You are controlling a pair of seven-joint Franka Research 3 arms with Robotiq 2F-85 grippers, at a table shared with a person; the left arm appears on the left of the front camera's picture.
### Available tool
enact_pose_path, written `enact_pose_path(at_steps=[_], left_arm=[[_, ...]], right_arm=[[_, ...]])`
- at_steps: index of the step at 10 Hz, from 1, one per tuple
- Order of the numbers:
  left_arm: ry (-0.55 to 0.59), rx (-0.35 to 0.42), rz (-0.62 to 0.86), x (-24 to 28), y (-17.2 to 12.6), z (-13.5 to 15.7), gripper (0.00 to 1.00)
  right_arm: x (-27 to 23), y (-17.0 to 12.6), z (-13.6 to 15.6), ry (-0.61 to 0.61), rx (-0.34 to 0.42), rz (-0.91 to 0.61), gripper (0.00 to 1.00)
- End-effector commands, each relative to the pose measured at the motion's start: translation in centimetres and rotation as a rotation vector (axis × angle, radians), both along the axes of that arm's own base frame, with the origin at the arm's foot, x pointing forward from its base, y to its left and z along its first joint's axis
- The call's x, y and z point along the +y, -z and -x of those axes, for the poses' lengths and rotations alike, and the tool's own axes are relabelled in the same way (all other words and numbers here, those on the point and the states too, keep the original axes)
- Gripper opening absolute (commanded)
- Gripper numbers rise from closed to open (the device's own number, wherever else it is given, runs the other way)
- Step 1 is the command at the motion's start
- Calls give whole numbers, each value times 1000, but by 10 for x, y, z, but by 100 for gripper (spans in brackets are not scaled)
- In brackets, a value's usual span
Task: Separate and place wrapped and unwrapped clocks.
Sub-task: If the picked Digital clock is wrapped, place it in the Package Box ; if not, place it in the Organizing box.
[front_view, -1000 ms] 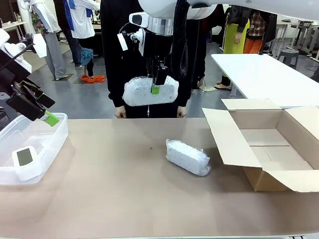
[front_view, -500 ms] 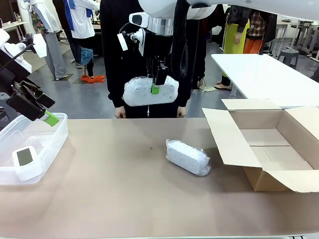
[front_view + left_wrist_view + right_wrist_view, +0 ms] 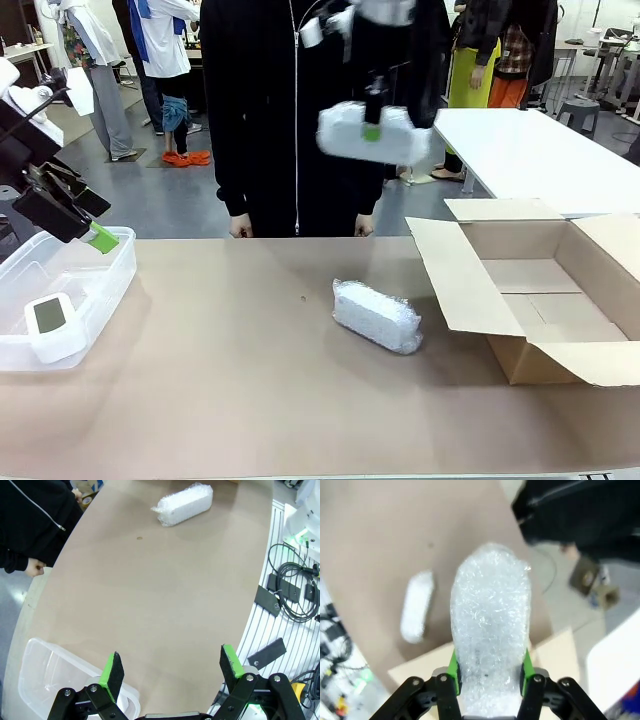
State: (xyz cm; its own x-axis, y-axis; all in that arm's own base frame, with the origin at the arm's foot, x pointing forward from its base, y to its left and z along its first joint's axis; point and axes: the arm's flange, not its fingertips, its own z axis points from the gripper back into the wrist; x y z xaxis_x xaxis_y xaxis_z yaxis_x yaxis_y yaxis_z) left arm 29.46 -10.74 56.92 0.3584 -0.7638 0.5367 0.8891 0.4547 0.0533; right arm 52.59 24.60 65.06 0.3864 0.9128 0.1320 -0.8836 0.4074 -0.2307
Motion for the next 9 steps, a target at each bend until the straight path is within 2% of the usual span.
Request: enact_pose_path(at_steps=[1, 3, 4, 5, 6, 8, 9], left_arm=[[-9, -9, -3, -2, 1, 1, 100], [-9, -9, -3, -2, 1, 1, 100], [-9, -9, -3, -2, 1, 1, 100], [-9, -9, -3, -2, 1, 1, 100], [-9, -9, -3, -2, 1, 1, 100], [-9, -9, -3, -2, 1, 1, 100], [-9, -9, -3, -2, 1, 1, 100]], right_arm=[[-57, 14, 14, 269, 71, -69, 52], [-123, 28, 19, 571, 48, -213, 52], [-154, 43, 23, 770, 34, -246, 52], [-176, 59, 25, 893, 58, -282, 52], [-193, 75, 26, 994, 52, -264, 52], [-216, 105, 26, 970, 37, -300, 52], [-228, 120, 21, 991, 87, -314, 52]])
